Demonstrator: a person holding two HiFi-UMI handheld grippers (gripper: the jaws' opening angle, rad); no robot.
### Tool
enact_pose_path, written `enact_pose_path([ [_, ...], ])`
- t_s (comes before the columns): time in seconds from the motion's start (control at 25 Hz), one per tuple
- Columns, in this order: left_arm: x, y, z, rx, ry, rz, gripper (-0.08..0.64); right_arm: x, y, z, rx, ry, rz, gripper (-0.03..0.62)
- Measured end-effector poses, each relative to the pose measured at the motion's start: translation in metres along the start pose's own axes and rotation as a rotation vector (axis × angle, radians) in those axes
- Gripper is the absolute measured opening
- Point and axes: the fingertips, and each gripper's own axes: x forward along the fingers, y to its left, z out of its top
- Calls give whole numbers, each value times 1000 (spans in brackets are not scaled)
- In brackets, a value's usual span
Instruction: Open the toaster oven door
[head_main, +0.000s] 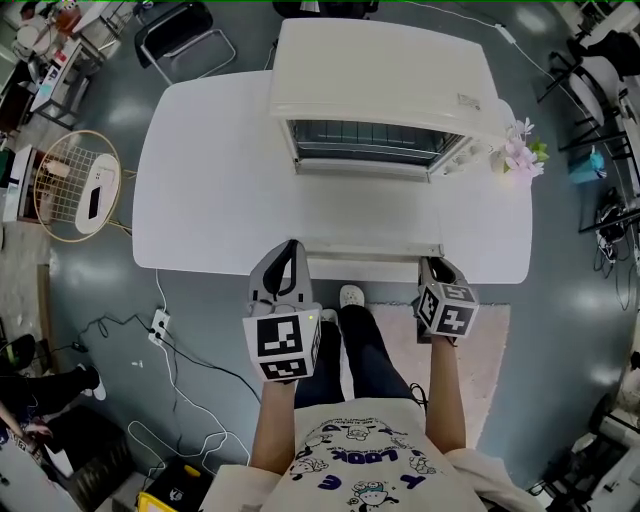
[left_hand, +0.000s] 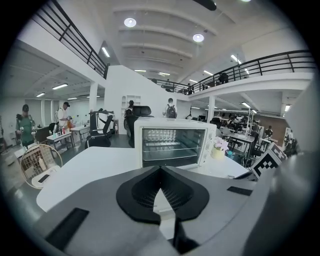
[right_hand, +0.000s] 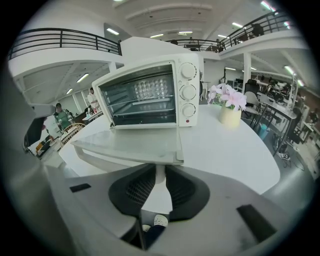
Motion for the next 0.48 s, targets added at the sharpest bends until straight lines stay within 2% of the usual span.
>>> enact_pose_path([
  [0.48,6,1,-21,-5,41,-5,3,22,-5,-34,5,47,-17,58],
])
